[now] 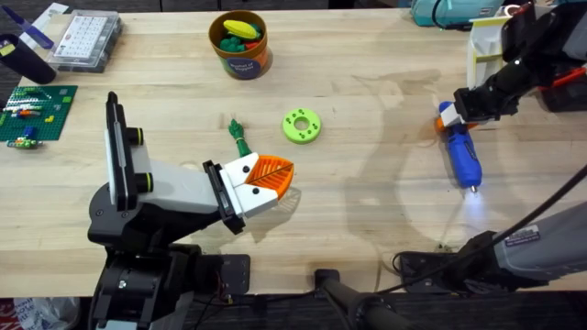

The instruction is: Pick up the gripper from the table and insert it into the empty holder that is missing its gripper. Then pick up a screw, insert it into the mounting hole, and use the screwdriver to tighten it. Finally, clean up the table by picking up the vegetable and placing it into the bucket.

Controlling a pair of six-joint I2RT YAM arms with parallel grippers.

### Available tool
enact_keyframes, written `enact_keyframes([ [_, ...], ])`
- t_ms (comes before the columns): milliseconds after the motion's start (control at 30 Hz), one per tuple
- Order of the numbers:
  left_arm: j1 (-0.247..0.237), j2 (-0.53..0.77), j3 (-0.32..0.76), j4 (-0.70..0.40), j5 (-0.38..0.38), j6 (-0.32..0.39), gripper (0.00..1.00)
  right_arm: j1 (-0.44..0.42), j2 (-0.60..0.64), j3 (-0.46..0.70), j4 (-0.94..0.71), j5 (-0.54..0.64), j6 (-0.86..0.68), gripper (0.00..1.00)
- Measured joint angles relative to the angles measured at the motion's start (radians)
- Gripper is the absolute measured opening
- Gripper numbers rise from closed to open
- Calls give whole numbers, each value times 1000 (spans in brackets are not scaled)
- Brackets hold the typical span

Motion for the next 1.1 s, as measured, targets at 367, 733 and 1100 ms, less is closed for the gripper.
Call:
enact_keyframes([
  [367,0,2,0,7,2,-4,15,0,0,-3,-10,1,1,55],
  [733,0,2,0,7,3,-4,15,0,0,-3,-26,2,1,55],
  [1100,0,2,0,7,3,-4,15,0,-2,15,-141,5,17,55],
])
